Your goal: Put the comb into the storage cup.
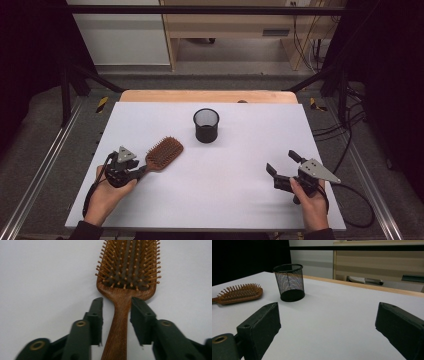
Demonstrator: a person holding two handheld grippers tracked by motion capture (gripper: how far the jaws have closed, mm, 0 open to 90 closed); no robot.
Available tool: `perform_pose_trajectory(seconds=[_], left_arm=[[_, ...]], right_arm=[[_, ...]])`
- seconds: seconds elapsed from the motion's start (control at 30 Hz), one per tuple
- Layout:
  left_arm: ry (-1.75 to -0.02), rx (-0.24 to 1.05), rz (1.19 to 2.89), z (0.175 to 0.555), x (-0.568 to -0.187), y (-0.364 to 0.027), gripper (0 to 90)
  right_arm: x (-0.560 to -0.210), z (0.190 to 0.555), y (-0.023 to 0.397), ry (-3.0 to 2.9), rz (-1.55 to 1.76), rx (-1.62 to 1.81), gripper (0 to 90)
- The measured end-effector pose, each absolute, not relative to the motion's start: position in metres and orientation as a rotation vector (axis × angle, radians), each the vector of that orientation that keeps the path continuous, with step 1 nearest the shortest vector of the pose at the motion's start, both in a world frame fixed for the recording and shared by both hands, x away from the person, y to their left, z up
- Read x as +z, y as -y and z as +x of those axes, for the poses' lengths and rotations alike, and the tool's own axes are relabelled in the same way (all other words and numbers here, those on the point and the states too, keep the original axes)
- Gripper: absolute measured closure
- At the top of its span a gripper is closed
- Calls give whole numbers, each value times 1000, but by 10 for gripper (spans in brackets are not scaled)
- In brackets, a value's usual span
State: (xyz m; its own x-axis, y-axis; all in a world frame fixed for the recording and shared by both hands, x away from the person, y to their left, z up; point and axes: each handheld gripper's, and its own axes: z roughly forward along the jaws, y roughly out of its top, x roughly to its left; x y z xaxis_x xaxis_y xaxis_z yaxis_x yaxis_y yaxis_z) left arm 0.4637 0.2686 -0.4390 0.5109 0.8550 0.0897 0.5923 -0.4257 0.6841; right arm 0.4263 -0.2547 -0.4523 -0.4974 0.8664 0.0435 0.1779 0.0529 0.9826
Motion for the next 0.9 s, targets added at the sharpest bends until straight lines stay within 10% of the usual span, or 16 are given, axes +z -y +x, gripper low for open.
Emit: perform_pose_trajectory(seconds=[0.33,0.9], left_arm=[[-1165,548,2173,473,-443,-270,83],[-1179,486,2239,486,-454,-270,63]], right_arm=[[-452,426,254,-1745,1049,1486,60],[-453,427,254,-1750,1051,1487,60]])
